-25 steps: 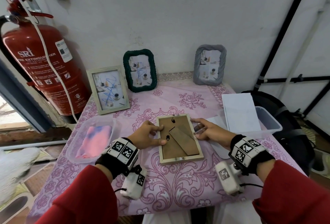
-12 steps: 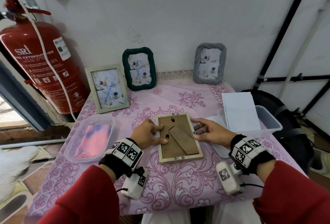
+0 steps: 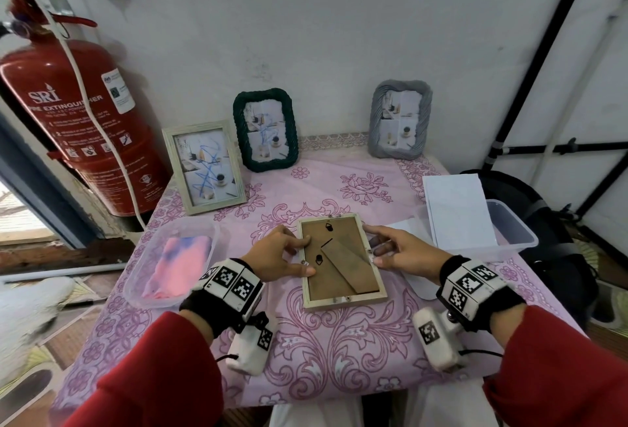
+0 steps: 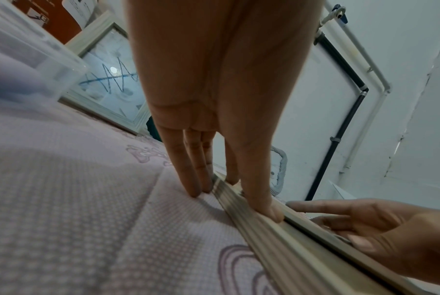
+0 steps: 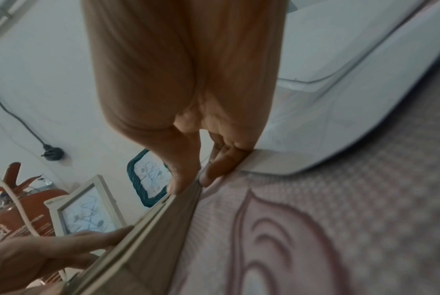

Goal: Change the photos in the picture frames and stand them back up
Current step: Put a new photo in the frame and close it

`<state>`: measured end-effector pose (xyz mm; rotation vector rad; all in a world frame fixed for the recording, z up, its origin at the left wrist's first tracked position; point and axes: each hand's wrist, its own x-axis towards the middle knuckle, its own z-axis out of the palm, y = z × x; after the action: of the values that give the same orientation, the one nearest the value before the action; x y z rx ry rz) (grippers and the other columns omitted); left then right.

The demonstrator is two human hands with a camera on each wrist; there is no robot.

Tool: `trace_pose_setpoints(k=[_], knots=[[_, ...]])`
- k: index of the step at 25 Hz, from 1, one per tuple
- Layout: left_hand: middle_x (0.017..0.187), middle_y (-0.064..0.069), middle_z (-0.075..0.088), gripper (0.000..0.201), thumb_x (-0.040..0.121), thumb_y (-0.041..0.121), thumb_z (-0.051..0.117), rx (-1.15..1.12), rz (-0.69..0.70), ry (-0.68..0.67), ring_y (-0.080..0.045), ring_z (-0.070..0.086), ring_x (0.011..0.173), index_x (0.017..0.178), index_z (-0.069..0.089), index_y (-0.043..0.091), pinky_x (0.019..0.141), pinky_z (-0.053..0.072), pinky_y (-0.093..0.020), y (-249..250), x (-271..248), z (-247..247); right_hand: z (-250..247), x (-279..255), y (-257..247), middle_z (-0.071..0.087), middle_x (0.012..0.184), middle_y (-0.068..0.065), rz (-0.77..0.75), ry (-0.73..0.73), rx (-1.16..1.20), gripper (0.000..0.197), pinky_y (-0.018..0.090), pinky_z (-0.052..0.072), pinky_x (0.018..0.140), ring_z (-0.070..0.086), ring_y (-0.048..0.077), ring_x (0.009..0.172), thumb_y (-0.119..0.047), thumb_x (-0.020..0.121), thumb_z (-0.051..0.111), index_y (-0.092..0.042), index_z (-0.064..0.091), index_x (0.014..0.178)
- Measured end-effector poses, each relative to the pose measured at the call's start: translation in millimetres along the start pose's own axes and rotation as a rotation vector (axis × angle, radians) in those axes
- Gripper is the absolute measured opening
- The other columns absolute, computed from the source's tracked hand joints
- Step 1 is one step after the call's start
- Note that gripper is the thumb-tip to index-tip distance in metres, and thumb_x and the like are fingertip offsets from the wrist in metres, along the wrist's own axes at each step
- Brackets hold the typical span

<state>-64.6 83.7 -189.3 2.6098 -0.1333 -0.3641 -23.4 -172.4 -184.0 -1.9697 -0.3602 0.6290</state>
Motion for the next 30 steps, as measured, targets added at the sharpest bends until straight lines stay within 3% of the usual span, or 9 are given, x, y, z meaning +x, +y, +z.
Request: trace_pose_setpoints(k=[7, 15, 20, 24, 30], knots=[[0.119, -0.004, 0.043, 0.068, 0.075, 0.043, 0.073, -0.005, 0.002, 0.046, -0.015, 0.055, 0.105, 0.134, 0.049, 0.021, 0.095, 0.044, -0.027, 2, 0, 2, 0, 6, 4, 0.051, 0.102, 0.011, -0.024, 0.049, -0.061, 0.064, 0.012, 0.049, 0.069, 0.052, 0.004, 0.077, 0.008, 0.084, 0.059, -0.008, 0.037, 0.141], [0.115, -0.006, 0.043, 0.059, 0.076, 0.044, 0.071, 0.038, 0.004, 0.066, -0.018, 0.052, 0.104, 0.128, 0.056, 0.022, 0.094, 0.045, -0.032, 4, 3, 3, 3, 6, 6, 0.054, 0.096, 0.013, -0.048, 0.102, -0.057, 0.059, 0.013, 0.046, 0.071, 0.053, 0.008, 0.076, 0.006, 0.083, 0.062, -0.007, 0.043, 0.137], [0.104, 0.000, 0.039, 0.050, 0.075, 0.042, 0.073, 0.010, 0.014, 0.122, -0.012, 0.050, 0.089, 0.120, 0.063, 0.021, 0.086, 0.043, -0.023, 5, 4, 6, 3, 6, 9, 0.055, 0.095, 0.011, -0.065, 0.126, -0.070, 0.057, 0.013, 0.046, 0.068, 0.052, 0.007, 0.075, 0.007, 0.082, 0.062, -0.009, 0.047, 0.134], [0.102, 0.001, 0.039, 0.047, 0.074, 0.041, 0.074, -0.014, 0.011, 0.137, -0.011, 0.049, 0.087, 0.116, 0.065, 0.020, 0.085, 0.043, -0.023, 5, 5, 7, 3, 5, 11, 0.054, 0.088, 0.006, -0.122, 0.123, -0.119, 0.050, 0.006, 0.046, 0.065, 0.052, 0.006, 0.074, 0.008, 0.082, 0.060, -0.013, 0.055, 0.126], [0.101, 0.001, 0.038, 0.045, 0.074, 0.042, 0.073, -0.007, 0.006, 0.150, -0.011, 0.048, 0.086, 0.114, 0.066, 0.021, 0.082, 0.042, -0.022, 5, 7, 8, 3, 4, 8, 0.058, 0.092, 0.000, -0.175, 0.131, -0.284, 0.039, 0.003, 0.044, 0.068, 0.052, 0.003, 0.076, 0.007, 0.081, 0.059, -0.013, 0.067, 0.113]])
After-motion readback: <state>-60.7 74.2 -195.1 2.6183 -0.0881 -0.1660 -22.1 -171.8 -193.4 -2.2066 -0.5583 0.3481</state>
